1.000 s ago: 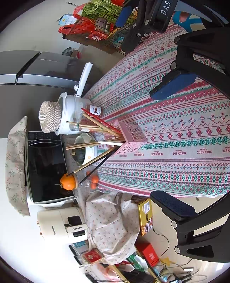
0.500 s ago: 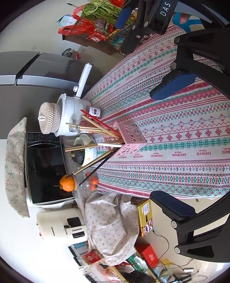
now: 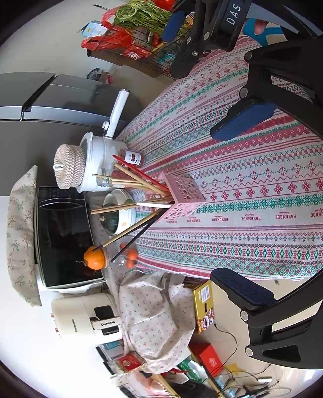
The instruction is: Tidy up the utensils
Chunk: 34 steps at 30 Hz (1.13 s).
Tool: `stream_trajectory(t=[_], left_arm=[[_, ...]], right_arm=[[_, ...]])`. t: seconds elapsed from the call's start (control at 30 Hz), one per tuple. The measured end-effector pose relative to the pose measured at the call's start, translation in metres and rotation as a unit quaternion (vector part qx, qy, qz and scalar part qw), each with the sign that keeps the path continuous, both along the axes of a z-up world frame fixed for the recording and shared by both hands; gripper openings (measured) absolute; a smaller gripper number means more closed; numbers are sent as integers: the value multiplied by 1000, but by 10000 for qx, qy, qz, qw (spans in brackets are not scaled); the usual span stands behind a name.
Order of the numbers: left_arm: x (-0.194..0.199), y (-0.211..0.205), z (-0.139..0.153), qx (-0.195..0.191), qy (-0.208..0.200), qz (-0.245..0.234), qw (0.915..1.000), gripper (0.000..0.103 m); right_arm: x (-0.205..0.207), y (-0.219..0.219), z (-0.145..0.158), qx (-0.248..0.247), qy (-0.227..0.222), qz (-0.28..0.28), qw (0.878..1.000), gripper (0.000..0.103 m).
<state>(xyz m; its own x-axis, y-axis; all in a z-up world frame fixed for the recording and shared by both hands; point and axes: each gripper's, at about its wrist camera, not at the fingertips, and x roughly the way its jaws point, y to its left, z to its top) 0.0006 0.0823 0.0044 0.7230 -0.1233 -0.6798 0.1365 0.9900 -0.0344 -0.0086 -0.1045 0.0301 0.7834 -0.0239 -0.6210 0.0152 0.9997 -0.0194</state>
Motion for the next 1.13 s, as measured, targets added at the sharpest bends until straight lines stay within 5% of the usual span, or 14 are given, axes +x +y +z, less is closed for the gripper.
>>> stream_trajectory(t=[1.13], left_arm=[[-8,-6,3,10,2,54,10000,103]], right_arm=[[0,1,-3,15,40,11,10000,103]])
